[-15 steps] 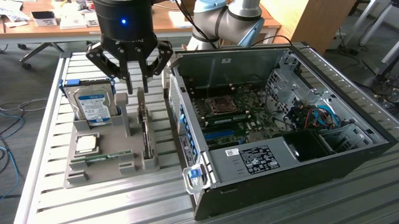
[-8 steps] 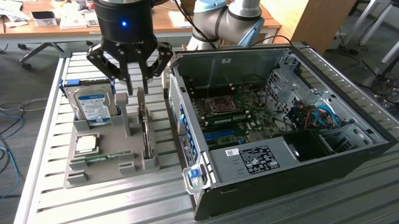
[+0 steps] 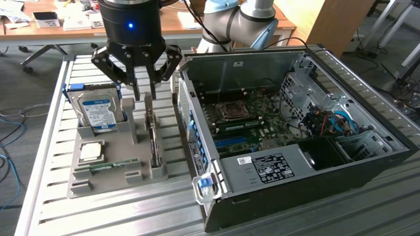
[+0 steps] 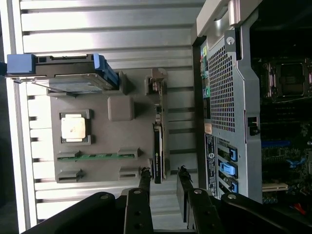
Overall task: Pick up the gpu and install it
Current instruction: 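Pick up the gpu and move the gpu toward the slot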
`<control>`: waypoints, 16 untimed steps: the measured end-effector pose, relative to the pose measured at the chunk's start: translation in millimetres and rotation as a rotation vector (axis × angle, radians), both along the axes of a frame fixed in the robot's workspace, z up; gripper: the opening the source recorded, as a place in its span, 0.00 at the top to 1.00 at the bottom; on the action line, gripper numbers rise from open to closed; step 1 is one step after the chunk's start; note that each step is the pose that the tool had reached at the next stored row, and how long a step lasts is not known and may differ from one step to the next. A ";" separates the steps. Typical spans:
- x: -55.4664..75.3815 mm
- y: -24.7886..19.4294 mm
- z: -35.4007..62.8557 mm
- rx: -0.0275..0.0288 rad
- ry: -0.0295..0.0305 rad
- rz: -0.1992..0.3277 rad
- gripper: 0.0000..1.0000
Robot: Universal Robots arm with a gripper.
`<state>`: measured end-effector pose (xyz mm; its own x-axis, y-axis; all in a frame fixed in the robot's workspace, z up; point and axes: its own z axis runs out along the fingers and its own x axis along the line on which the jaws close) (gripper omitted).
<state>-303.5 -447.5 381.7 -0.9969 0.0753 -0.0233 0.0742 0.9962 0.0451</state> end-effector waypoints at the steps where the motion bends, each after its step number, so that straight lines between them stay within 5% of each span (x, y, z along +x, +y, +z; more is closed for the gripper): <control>1: 0.0 0.0 -0.5 0.0003 -0.0003 0.000 0.64; 16: 0.0 0.0 -6.1 0.0001 0.0000 0.000 0.64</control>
